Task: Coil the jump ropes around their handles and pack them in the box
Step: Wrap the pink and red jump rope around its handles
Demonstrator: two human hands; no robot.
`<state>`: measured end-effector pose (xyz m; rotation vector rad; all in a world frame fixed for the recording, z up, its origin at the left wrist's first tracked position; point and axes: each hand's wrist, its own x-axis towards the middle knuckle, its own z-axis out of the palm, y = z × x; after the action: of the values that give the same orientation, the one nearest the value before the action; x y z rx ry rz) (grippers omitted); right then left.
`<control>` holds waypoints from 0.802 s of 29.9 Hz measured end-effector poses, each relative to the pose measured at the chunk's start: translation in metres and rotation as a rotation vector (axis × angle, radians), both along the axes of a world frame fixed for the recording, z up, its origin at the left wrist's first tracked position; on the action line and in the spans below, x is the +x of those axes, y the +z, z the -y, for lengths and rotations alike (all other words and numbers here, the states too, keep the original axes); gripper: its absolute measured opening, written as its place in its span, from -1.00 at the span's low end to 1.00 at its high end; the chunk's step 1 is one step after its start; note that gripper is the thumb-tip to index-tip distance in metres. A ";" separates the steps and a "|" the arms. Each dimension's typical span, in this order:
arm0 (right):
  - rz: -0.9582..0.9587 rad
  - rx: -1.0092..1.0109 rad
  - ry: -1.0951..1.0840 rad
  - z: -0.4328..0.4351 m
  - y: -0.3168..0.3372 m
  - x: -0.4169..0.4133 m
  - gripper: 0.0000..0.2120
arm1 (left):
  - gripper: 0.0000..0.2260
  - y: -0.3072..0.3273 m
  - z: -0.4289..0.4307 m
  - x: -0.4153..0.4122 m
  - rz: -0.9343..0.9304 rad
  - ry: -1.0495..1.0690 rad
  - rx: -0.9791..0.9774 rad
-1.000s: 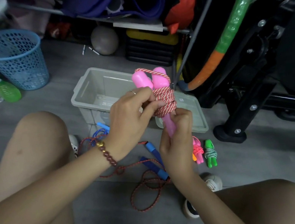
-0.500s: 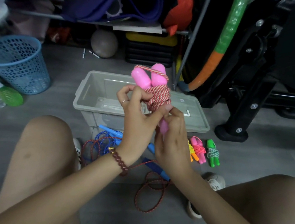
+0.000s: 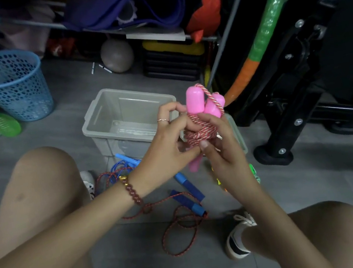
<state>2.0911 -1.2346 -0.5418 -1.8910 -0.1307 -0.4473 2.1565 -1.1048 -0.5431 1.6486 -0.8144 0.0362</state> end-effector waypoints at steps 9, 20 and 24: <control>-0.054 0.086 0.014 0.001 -0.001 -0.007 -0.67 | -0.81 0.003 -0.016 0.010 0.283 -0.039 0.175; -0.107 0.154 -0.010 -0.010 -0.001 -0.009 -0.62 | -0.92 0.003 -0.015 0.002 0.184 0.233 0.045; -0.104 0.247 -0.002 -0.011 0.005 -0.008 -0.69 | -0.93 0.006 -0.013 -0.001 0.267 0.238 0.071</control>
<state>2.0832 -1.2233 -0.5364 -1.6673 -0.0034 -0.3485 2.1556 -1.0916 -0.5373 1.8253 -0.8211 0.4058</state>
